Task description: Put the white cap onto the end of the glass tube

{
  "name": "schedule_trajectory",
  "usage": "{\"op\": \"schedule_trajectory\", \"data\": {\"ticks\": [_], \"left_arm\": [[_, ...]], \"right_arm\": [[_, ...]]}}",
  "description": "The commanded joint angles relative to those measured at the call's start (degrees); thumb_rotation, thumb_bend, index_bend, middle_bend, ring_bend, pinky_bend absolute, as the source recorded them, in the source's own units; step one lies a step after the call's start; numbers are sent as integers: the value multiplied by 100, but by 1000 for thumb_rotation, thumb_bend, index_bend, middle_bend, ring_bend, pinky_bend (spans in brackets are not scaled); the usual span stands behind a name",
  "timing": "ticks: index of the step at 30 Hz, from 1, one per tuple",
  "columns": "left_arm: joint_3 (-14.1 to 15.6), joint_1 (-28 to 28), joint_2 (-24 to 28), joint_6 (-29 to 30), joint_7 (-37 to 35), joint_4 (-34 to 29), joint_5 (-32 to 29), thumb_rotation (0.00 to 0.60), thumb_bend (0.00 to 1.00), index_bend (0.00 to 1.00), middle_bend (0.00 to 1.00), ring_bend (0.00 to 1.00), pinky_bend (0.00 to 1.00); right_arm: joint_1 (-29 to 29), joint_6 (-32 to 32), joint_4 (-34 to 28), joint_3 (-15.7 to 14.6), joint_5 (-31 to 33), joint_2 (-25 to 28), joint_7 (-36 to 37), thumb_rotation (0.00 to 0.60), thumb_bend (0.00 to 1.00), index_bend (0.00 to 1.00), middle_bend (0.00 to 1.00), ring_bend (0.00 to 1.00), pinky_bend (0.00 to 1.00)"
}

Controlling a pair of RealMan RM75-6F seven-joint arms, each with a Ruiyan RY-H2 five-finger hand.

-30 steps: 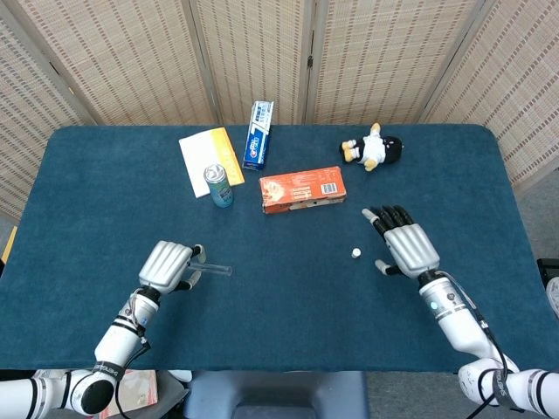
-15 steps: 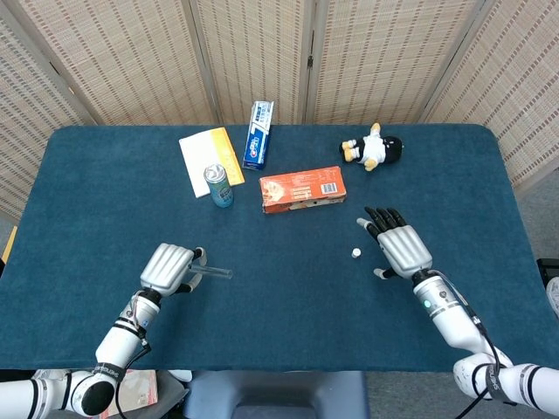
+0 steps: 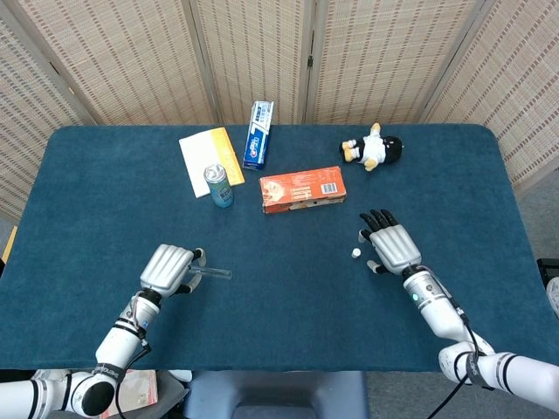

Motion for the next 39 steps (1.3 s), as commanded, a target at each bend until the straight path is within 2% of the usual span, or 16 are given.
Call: {"op": "schedule_trajectory", "data": {"ticks": [1, 19, 39], "left_arm": [[2, -5, -15, -14, 7, 18, -15, 600, 363, 658, 1000, 1000, 1000], [22, 9, -67, -66, -47, 131, -10, 600, 363, 658, 1000, 1000, 1000], [42, 56, -69, -102, -155, 242, 45, 600, 363, 658, 1000, 1000, 1000]], "right_arm": [[48, -130, 201, 7, 37, -153, 62, 600, 253, 375, 97, 0, 0], [207, -429, 842, 100, 44, -639, 194, 600, 297, 420, 122, 0, 0], [273, -569, 922, 171, 217, -735, 69, 600, 325, 461, 151, 0, 0]]}}
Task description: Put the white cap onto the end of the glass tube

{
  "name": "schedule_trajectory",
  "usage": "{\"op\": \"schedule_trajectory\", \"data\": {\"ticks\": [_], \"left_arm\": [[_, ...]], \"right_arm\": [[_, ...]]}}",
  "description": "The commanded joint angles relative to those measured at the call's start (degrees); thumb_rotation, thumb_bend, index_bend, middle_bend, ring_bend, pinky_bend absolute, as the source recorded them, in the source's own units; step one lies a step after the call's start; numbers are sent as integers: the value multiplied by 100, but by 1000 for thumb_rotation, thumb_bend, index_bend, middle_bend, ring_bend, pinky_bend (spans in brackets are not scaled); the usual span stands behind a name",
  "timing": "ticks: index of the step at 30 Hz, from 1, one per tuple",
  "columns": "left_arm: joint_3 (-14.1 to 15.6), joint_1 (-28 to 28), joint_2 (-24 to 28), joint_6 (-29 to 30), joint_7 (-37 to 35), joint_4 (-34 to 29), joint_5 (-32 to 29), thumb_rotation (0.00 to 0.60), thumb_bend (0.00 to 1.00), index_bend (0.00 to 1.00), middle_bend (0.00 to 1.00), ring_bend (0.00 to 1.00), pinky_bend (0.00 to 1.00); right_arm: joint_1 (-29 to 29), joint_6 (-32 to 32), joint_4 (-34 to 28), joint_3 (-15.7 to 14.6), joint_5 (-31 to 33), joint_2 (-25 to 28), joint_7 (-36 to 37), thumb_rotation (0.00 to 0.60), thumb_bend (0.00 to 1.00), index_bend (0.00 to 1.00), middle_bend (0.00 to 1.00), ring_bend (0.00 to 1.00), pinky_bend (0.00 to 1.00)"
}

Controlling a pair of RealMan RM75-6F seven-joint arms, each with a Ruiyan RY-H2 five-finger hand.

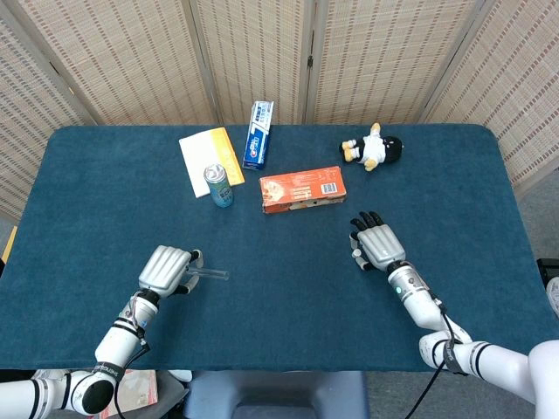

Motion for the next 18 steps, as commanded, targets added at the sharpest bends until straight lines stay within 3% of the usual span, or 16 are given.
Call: {"op": "schedule_trajectory", "data": {"ticks": [1, 12, 18], "left_arm": [[0, 3, -2, -1, -3, 8, 6, 600, 364, 658, 1000, 1000, 1000], [-50, 13, -2, -20, -72, 73, -20, 600, 363, 658, 1000, 1000, 1000], [-279, -56, 126, -214, -345, -3, -281, 600, 364, 659, 1000, 1000, 1000]], "right_arm": [[5, -6, 3, 5, 12, -5, -13, 600, 327, 463, 153, 0, 0], [3, 41, -33, 38, 1, 20, 9, 600, 399, 536, 202, 0, 0], [-75, 450, -732, 146, -250, 475, 53, 600, 446, 552, 212, 0, 0]]}}
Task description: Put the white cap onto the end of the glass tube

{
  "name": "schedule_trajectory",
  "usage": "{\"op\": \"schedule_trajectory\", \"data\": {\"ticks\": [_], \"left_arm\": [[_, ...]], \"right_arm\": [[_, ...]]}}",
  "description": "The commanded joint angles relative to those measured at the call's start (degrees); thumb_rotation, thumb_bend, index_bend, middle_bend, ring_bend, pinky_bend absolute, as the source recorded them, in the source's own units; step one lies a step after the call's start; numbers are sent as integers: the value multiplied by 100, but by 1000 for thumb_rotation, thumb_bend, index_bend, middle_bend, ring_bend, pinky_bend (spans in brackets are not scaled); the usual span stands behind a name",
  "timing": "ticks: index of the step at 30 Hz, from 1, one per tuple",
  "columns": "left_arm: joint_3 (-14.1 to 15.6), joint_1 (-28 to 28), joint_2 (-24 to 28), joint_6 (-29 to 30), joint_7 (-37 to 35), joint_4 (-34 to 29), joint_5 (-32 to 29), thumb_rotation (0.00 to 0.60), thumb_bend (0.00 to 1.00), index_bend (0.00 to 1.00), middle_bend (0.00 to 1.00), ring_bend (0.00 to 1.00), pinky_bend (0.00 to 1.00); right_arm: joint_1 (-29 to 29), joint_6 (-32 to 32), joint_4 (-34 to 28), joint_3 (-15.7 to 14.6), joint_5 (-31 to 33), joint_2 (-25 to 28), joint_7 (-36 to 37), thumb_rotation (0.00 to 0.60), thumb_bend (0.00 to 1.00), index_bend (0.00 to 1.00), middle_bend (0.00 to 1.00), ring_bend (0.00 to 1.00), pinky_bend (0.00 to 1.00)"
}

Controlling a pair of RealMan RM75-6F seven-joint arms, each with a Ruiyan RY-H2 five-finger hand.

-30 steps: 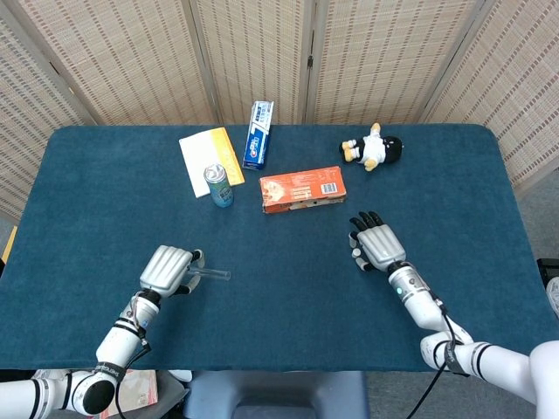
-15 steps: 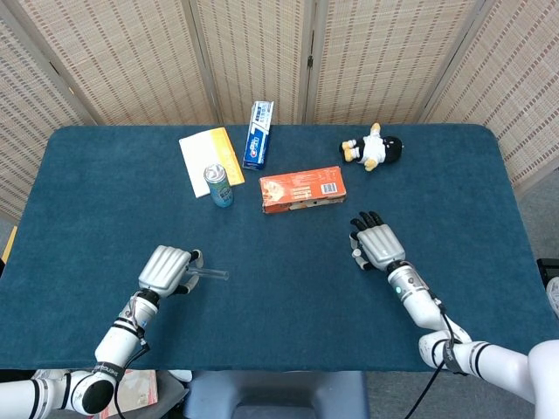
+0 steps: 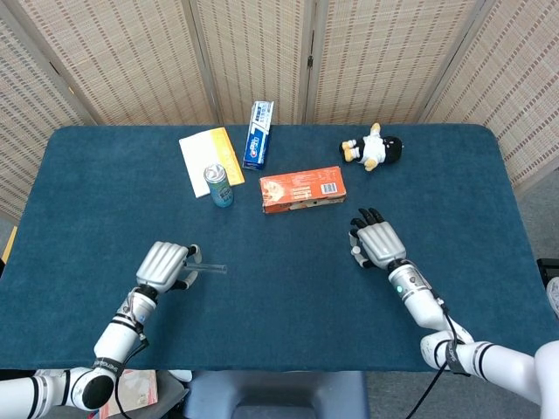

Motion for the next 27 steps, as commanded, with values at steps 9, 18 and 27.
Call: {"op": "schedule_trajectory", "data": {"ticks": [9, 18, 27], "left_arm": [[-423, -232, 63, -403, -522, -164, -493, 600, 363, 663, 1000, 1000, 1000], [-685, -467, -89, -453, -740, -242, -662, 600, 364, 680, 1000, 1000, 1000], [-775, -645, -322, -372, -760, -279, -807, 600, 364, 692, 1000, 1000, 1000]], "right_arm": [[-183, 961, -2050, 373, -751, 1144, 380, 600, 476, 591, 243, 0, 0], [-160, 1316, -2809, 585, -1175, 1430, 692, 600, 491, 630, 271, 0, 0], [-49, 1407, -2888, 636, -1380, 1264, 903, 600, 506, 656, 290, 0, 0]]}}
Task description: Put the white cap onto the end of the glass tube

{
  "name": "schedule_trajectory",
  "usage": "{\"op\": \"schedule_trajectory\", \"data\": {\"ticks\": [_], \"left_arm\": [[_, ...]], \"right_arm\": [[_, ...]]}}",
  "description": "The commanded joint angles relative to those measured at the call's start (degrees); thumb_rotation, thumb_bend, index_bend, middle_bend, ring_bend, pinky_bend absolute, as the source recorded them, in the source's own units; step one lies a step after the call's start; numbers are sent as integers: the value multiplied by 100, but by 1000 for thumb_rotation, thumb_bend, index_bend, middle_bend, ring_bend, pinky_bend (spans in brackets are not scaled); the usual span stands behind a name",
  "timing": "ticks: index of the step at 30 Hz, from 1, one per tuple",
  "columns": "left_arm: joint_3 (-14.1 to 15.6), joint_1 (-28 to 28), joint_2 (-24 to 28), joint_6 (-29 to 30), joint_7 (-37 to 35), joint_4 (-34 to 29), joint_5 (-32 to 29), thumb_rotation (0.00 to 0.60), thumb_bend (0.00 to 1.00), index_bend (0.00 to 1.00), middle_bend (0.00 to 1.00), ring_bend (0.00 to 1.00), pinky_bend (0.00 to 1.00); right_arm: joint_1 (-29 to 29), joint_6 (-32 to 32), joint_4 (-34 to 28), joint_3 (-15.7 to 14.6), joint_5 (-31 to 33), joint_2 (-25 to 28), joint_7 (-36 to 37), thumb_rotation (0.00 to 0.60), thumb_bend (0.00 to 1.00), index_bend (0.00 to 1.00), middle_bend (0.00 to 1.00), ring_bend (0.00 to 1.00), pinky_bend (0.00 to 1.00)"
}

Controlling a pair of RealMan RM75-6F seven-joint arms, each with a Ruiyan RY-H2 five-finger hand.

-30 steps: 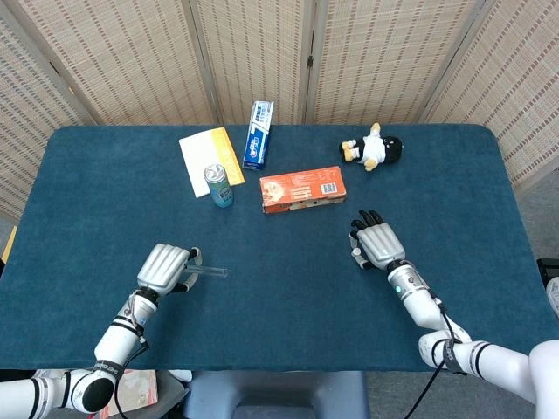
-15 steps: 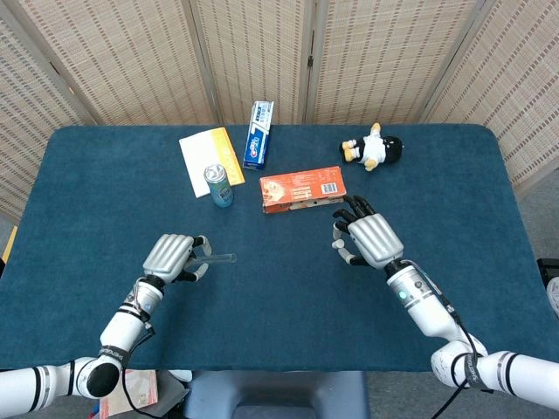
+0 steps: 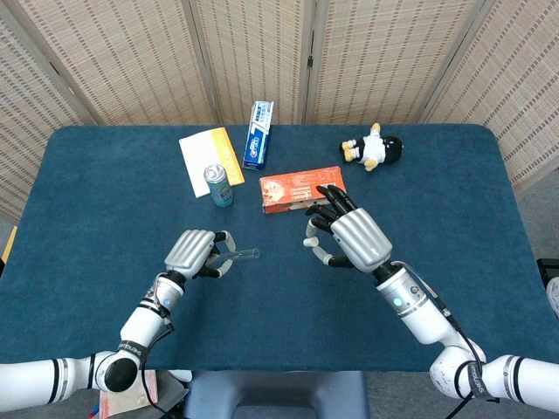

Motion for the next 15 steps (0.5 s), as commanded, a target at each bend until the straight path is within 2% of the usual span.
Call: {"op": "schedule_trajectory", "data": {"ticks": [1, 15], "left_arm": [[-31, -48, -48, 26, -4, -8, -46, 600, 364, 693, 1000, 1000, 1000], [-118, -193, -80, 149, -53, -245, -229, 600, 364, 699, 1000, 1000, 1000]], "right_arm": [[44, 3, 20, 7, -41, -68, 49, 600, 507, 657, 291, 0, 0], [257, -63, 148, -29, -161, -418, 94, 600, 514, 666, 298, 0, 0]]}}
